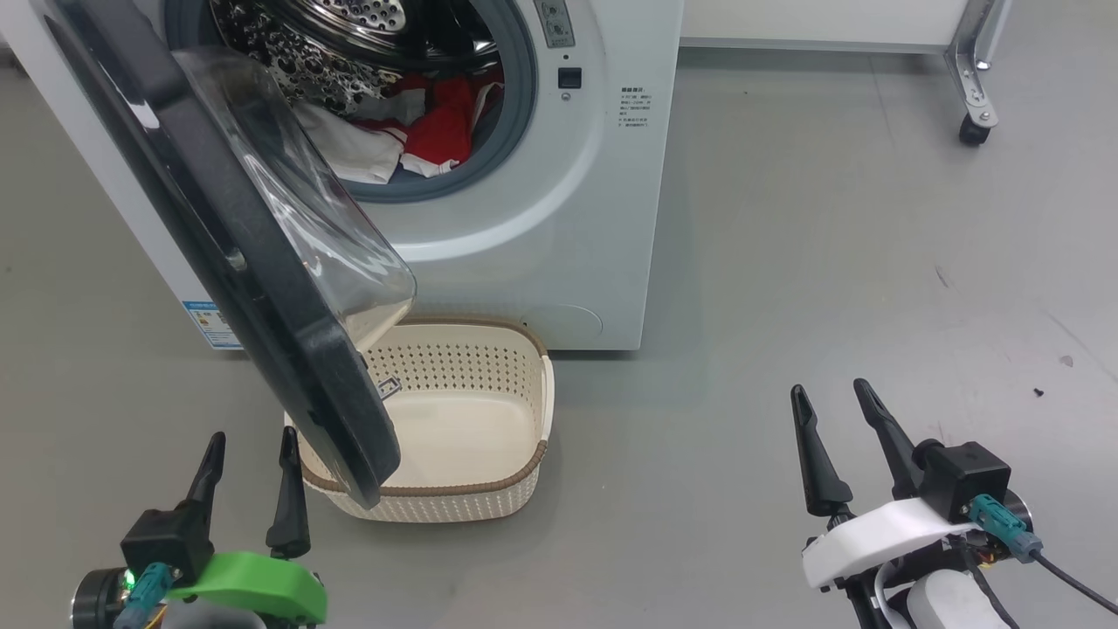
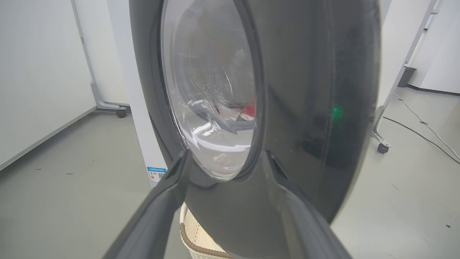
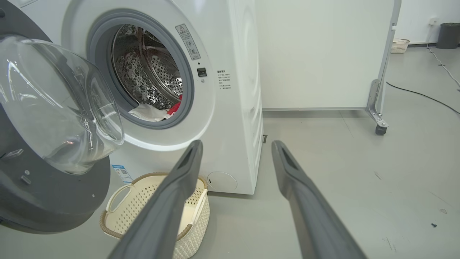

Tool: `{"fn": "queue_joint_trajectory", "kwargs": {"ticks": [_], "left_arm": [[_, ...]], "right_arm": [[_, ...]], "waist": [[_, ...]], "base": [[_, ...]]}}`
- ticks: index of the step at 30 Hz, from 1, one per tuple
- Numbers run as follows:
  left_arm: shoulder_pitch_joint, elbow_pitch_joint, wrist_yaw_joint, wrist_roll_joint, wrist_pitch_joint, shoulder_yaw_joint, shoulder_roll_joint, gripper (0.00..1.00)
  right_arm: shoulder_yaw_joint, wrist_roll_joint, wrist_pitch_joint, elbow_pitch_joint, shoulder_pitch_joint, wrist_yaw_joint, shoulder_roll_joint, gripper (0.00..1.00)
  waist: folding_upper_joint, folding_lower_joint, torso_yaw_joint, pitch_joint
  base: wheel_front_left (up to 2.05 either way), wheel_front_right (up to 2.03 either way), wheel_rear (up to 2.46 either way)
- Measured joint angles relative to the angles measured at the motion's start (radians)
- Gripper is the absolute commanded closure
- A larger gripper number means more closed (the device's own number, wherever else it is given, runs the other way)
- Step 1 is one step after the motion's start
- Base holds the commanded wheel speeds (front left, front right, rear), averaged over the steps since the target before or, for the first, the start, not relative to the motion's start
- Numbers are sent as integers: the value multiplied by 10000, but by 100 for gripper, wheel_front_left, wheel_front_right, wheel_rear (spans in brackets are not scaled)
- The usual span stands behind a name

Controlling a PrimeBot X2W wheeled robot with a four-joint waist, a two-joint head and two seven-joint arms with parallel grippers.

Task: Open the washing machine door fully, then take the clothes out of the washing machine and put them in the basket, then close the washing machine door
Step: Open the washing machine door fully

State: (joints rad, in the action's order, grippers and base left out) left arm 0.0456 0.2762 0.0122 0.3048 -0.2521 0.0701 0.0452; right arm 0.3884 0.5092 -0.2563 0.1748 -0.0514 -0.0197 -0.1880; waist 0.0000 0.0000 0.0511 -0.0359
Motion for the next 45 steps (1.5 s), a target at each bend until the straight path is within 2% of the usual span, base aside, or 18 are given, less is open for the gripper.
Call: {"fn": "queue_joint_trajectory", "kwargs": {"ticks": [17, 18, 19, 20, 21, 36, 45], "left_arm": [[2, 40, -63, 2, 0, -25, -8, 1], [1, 92, -90, 4, 0, -23, -8, 11], [1, 138, -92, 8, 0, -17, -10, 52], [1, 173, -98, 19, 0, -10, -12, 79], [1, 186, -100, 27, 0, -6, -12, 100], [1, 171, -176, 31, 0, -4, -15, 100], [272, -430, -176, 31, 0, -407, -25, 100]], "right_arm": [[-276, -282, 0, 117, 12, 207, 244, 0], [-290, -284, 0, 125, 13, 267, 255, 0], [-307, -290, 0, 132, 19, 276, 265, 0], [-316, -305, -2, 150, 33, 276, 276, 0], [-324, -339, 0, 173, 47, 280, 284, 0], [-577, -629, 0, 305, 199, 454, 453, 0], [-754, -644, 0, 351, 199, 539, 644, 0]], "waist": [[0, 0, -24, -6], [0, 0, -26, -5], [0, 0, -28, -5], [0, 0, -31, -5], [0, 0, -33, -5], [0, 0, -46, 8], [0, 0, -38, -25]], "base": [[0, 0, 0], [0, 0, 0], [0, 0, 0], [0, 0, 0], [0, 0, 0], [0, 0, 0], [0, 0, 0]]}}
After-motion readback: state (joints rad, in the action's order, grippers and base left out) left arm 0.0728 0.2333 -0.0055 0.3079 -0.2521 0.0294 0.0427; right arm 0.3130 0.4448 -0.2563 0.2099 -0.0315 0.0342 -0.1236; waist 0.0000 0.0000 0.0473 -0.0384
